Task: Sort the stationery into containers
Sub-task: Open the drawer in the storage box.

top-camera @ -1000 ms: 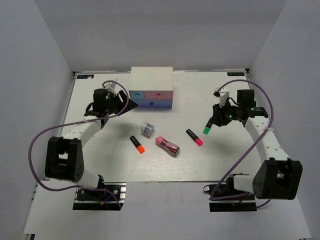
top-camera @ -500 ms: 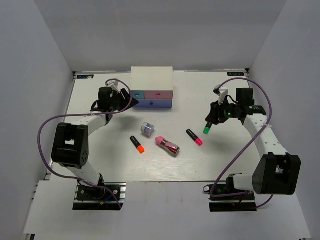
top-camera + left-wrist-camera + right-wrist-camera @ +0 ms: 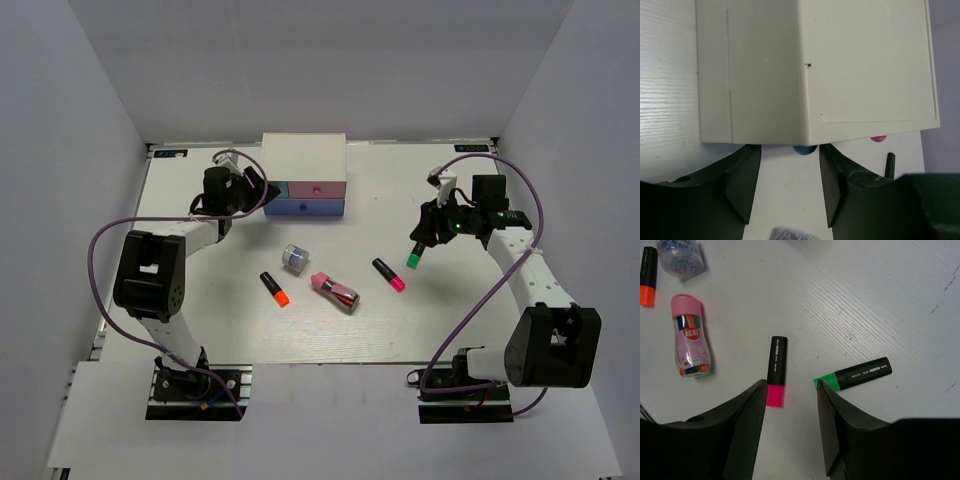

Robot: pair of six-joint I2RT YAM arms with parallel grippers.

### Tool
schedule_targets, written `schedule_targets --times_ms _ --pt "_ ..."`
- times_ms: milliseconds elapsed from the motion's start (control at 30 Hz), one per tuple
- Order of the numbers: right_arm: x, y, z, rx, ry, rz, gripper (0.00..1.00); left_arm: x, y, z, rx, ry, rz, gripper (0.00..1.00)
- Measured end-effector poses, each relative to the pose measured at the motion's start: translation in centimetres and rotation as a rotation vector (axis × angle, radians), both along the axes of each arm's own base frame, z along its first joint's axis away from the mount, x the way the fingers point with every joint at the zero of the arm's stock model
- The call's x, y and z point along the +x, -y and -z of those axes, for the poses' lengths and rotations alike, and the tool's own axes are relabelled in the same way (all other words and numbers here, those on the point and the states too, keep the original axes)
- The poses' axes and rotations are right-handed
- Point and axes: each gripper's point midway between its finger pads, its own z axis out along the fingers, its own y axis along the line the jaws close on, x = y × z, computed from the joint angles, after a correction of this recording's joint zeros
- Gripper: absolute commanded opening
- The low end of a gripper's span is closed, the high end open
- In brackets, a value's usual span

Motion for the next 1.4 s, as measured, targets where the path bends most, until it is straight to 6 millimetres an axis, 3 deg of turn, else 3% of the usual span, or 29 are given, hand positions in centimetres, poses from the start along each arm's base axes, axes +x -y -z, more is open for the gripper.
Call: schedule_targets --times_ms 100,400,500,700,1000,1200,1400 --pt "0.0 0.0 0.0 -0.001 0.0 0.0 0.51 0.3 0.5 0.2 -0.004 -0.002 0.001 0.59" --pt "0.2 0.2 0.2 -0.01 -0.001 0.008 0.51 0.5 1.6 0.6 -0.013 -0.003 0.005 0.41" --pt "0.3 0.2 0.4 -0.012 -0.006 0.01 0.51 0.5 1.8 0.6 -0.01 -0.002 0.005 0.41" --pt "0.3 0.2 0.6 -0.013 -0.011 0.01 0.51 0.6 1.6 0.6 0.005 0.007 -0.013 0.54" --pt "0.3 0.3 0.6 -0.015 -0.011 0.012 0.51 1.0 0.1 0.1 0.051 0.036 -0.087 0.54" --pt "0.3 0.3 0.6 -0.015 -0.01 0.012 0.51 1.2 -0.3 -0.4 0.059 0.05 -0.107 0.43" --pt "0.3 0.3 0.6 -0.015 -0.01 0.012 0.51 1.2 -0.2 -0.6 0.057 0.057 -0.107 0.27"
